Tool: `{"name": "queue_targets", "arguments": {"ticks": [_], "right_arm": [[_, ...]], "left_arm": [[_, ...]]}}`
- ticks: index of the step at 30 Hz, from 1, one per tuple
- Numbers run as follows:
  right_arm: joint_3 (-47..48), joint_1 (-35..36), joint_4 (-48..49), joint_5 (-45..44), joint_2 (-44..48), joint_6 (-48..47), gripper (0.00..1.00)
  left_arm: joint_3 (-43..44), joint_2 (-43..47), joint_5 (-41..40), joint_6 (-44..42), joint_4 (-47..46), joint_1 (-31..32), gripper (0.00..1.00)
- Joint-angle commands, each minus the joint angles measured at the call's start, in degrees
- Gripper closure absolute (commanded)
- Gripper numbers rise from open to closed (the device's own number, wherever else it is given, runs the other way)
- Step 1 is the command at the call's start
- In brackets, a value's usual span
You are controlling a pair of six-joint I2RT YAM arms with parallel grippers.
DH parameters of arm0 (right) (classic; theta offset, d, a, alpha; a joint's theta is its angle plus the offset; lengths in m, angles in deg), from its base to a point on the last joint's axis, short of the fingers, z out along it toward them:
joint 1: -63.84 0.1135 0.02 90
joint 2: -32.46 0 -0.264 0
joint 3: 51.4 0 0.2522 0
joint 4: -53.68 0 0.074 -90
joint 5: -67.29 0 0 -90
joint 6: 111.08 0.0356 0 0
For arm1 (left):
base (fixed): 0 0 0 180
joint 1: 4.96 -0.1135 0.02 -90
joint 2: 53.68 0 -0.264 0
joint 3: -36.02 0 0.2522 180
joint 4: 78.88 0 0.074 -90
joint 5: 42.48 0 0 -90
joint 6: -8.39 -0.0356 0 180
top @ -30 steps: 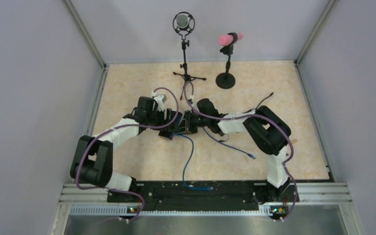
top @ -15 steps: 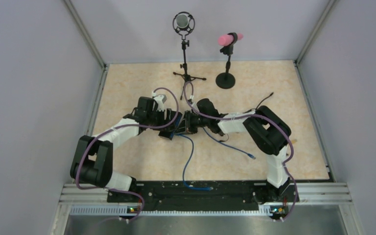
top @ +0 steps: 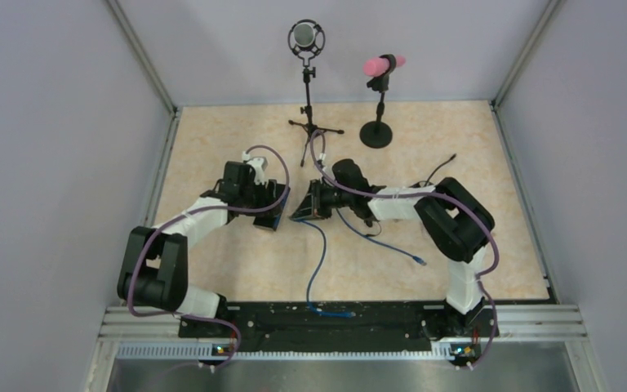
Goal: Pull the plug from the switch port
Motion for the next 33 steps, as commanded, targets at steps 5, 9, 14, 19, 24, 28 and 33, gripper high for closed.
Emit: {"name": "queue_targets", "arguments": {"ticks": [5, 9, 14, 19, 24, 28, 33], "right_arm": [[-0.87, -1.36, -2.23, -1.98, 5.2, -3.25, 1.0], [1.94, -4.7, -8.97, -6.02, 8.56, -7.75, 1.0], [10.96, -7.96, -19.06, -10.93, 9.15, -14.16, 1.0], [17.43, -8.68, -24.09, -14.33, 6.83, -17.02, 1.0], [18.7, -8.62, -24.69, -15.71, 4.51, -17.18, 1.0], [17.71, -8.37, -24.13, -16.31, 4.15, -17.47, 1.0], [18.71, -8.28, -24.63, -16.72, 2.12, -18.2, 1.0]], "left_arm": [[-0.65, 1.6, -0.46, 0.07, -1.43, -0.03, 1.0], [-0.26, 1.93, -3.22, 0.99, -0.18, -0.03, 0.96], [1.24, 0.81, -0.81, 1.62, 0.19, -0.03, 0.89], [1.92, -1.37, 1.16, 2.68, -0.26, -0.03, 0.69], [0.75, -0.33, 1.13, 2.83, -0.89, -0.03, 0.53], [0.83, 0.58, -0.5, 3.04, -0.42, -0.03, 0.01], [1.26, 0.91, 0.17, 3.27, -0.13, -0.03, 0.01]]}}
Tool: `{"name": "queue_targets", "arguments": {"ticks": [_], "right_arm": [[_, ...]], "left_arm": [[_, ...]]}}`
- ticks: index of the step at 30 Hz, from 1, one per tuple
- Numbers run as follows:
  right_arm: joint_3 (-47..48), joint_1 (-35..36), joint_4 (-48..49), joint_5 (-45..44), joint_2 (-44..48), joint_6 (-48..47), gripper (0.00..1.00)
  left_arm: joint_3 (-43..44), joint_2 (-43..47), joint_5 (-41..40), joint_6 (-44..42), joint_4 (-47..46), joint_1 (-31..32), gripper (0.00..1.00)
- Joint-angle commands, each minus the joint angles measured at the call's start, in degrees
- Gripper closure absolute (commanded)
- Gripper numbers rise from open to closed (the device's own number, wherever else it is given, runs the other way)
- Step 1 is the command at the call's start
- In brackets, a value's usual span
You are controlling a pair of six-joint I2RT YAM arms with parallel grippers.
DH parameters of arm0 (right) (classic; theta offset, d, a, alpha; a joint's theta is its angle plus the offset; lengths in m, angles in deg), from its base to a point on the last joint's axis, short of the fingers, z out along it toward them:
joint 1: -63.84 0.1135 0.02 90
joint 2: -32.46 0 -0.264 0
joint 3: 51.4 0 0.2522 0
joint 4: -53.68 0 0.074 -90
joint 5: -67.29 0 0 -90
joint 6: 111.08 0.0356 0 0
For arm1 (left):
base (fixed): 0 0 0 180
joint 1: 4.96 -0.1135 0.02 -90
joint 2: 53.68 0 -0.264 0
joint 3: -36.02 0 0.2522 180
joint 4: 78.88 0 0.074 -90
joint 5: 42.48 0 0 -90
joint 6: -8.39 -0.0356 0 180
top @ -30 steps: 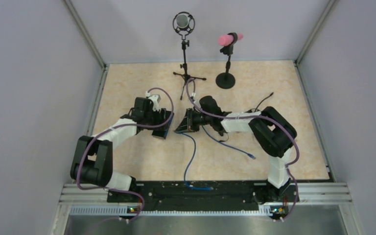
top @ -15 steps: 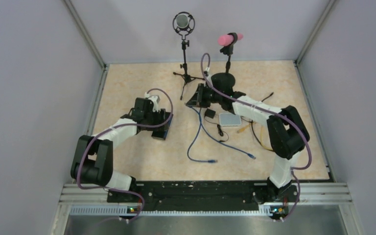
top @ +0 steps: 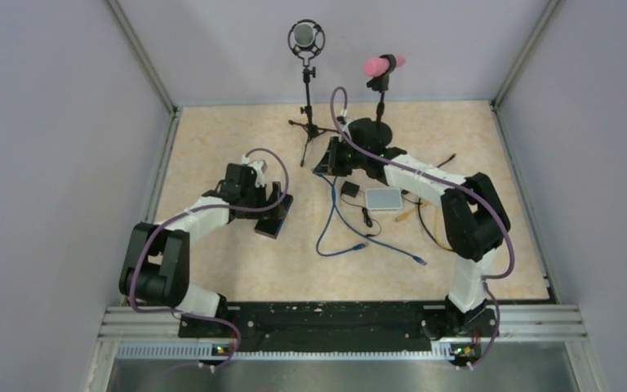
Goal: Pull the plug from the switch port
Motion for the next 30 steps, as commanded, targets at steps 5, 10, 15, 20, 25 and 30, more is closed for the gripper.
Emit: {"name": "queue_targets", "arguments": {"ticks": [5, 10, 15, 20, 25, 30], "right_arm": [[5.16, 0.62, -1.4, -2.06, -6.71, -2.59, 1.0], [7.71, 1.31, -1.41, -5.32, -9.69, -3.51, 0.99], [10.96, 2.98, -4.73, -9.32, -12.25, -5.66, 0.87], [11.63, 3.26, -4.98, -9.21, -13.52, -6.42, 0.82], [11.14, 3.26, -7.59, -10.86, -11.17, -8.01, 0.56], [8.36, 3.22, -8.88, -13.73, -1.64, -10.78, 0.5]], "left_arm": [[-0.3, 9.64, -1.39, 2.15, -2.3, -0.05, 0.01], [-2.91, 21.26, -7.01, 3.58, -2.23, -0.05, 0.01], [-7.35, 33.34, -11.38, 5.5, -4.18, -0.07, 0.01], [-9.39, 39.46, -16.05, 5.07, -4.42, -0.14, 0.01], [-7.65, 38.86, -16.17, 4.28, -2.46, -0.14, 0.01], [-6.89, 36.67, -15.8, 4.24, -1.88, -0.14, 0.01]]}}
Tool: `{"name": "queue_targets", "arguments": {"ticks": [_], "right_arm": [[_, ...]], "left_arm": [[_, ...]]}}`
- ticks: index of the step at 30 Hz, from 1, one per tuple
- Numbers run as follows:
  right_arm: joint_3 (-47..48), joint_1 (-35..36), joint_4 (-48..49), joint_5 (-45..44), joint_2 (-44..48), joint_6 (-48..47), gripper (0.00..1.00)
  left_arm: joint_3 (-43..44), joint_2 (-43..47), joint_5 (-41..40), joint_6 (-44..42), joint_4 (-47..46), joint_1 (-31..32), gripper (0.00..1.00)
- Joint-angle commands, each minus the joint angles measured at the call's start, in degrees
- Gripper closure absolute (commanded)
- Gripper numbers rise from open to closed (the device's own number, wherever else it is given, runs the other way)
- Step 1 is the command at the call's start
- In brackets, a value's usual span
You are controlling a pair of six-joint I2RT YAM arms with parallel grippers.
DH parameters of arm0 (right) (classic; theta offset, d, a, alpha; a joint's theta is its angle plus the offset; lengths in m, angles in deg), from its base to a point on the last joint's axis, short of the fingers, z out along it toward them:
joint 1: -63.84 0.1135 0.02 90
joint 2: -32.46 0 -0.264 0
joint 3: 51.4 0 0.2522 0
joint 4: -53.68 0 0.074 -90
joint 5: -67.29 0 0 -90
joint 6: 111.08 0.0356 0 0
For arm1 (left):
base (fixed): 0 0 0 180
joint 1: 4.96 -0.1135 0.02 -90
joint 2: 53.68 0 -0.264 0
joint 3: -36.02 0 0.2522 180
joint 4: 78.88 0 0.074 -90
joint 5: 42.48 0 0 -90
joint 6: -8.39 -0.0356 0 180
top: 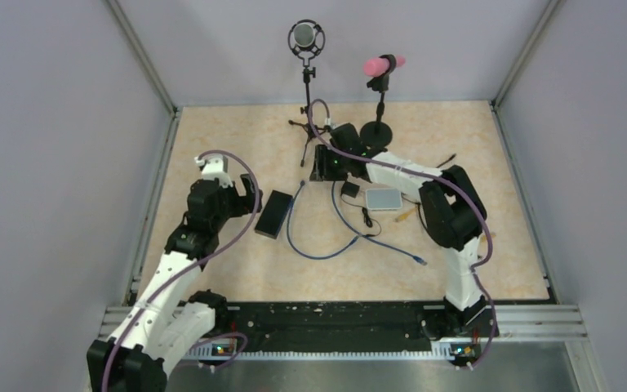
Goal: Pull the plug from the switch port
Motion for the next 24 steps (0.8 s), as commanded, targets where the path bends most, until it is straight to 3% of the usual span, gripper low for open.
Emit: {"name": "queue_targets", "arguments": {"ticks": [1, 9, 20, 24], "right_arm": [[-2.05, 0.37, -0.7, -4.0, 12.3, -3.61, 0.5], [-16.71, -3.92, -1.03, -15.03, 30.91, -6.22, 0.42], [-30.41, -27.3, -4.3, -13.89, 48.77, -5.08, 0.34], [-33.41, -32.45, -5.05, -16.79, 53.47, -6.01, 0.32]], "left_arm": [[1.89, -1.48, -0.47, -0.05, -0.54, -0.14, 0.01], [4.04, -5.1, -5.42, 2.64, 0.43, -1.2, 0.01], [6.62, -8.7, 1.9, 5.44, -1.24, -8.3, 0.01], [8.9, -10.89, -0.26, 7.01, 1.4, -8.64, 0.01]]}}
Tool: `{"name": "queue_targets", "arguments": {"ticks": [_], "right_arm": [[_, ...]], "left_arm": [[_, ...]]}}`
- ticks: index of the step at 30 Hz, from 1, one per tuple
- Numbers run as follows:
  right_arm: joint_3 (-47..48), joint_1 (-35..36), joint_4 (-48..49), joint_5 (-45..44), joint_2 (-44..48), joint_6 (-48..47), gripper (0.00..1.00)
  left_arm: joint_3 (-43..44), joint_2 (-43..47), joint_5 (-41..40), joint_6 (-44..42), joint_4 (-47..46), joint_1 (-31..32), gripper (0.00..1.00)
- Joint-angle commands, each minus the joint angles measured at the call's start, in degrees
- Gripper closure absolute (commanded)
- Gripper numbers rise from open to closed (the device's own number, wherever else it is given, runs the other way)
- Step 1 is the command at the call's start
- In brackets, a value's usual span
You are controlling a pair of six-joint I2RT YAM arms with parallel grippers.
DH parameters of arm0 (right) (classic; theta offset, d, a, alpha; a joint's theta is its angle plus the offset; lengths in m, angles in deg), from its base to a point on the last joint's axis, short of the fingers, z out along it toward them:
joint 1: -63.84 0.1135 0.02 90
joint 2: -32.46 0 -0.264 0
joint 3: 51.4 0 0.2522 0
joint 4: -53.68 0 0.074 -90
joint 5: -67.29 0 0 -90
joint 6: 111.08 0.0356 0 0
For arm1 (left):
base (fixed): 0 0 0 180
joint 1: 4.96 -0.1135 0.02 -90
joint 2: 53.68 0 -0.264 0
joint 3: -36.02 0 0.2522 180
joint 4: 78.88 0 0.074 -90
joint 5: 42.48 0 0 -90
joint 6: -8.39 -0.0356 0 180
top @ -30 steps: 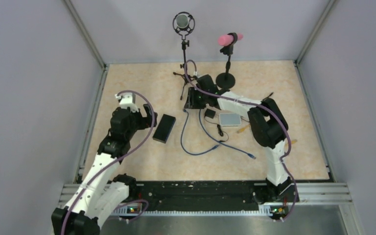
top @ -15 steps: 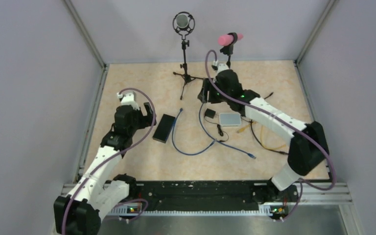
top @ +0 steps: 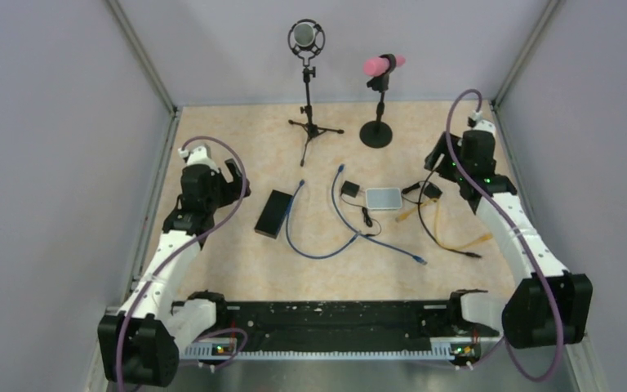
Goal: Pull the plug from the switch port
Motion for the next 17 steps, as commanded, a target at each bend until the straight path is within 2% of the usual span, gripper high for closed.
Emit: {"name": "queue_targets", "arguments": {"ticks": [1, 6, 17], "right_arm": [[-1.89, -3.25, -0.58, -4.56, 6.69, -1.38, 0.32], [-2.57, -3.27, -1.12, -7.58, 9.11, -0.86, 0.28], [-5.25, -3.25, 2.75, -6.16, 11.03, -1.33, 0.25]], "left_arm": [[4.53, -1.79, -0.44, 2.09, 0.81, -0.42, 0.01], [4.69, -0.19, -3.78, 3.12, 1.34, -0.39, 0.01], [1.99, 3.69, -5.35, 2.17, -1.41, -0.36, 0.01]]}}
